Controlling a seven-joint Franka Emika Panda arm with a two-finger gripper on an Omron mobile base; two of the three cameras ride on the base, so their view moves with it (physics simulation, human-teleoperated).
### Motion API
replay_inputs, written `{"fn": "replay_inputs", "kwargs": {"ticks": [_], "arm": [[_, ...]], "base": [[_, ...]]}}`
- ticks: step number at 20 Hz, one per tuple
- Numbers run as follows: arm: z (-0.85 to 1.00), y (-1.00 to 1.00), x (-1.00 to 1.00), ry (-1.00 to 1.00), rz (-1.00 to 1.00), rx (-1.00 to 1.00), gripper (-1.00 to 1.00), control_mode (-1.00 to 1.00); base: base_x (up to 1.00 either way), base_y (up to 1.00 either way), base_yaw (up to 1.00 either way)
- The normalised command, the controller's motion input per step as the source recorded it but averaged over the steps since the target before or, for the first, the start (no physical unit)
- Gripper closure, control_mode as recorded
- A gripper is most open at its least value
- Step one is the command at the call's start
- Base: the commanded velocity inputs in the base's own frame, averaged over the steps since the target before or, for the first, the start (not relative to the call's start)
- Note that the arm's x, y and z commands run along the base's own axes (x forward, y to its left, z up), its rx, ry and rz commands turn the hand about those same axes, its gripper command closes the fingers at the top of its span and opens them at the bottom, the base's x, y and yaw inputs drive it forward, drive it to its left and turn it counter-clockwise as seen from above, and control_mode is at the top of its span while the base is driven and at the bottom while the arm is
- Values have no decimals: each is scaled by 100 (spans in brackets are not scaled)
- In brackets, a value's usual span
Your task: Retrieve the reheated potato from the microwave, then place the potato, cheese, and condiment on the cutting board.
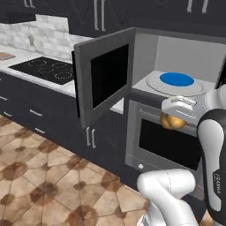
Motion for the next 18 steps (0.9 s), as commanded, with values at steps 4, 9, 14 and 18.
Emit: {"fn": "replay_inputs", "kwargs": {"ticks": [4, 9, 14, 18], "arm": [[0, 0, 0, 0, 0, 0, 100, 100], [0, 0, 0, 0, 0, 0, 100, 100], [0, 0, 0, 0, 0, 0, 100, 100], [0, 0, 0, 0, 0, 0, 100, 100]], "base": [[-27, -24, 70], [-37, -7, 68], [-29, 4, 55], [0, 39, 24]]}}
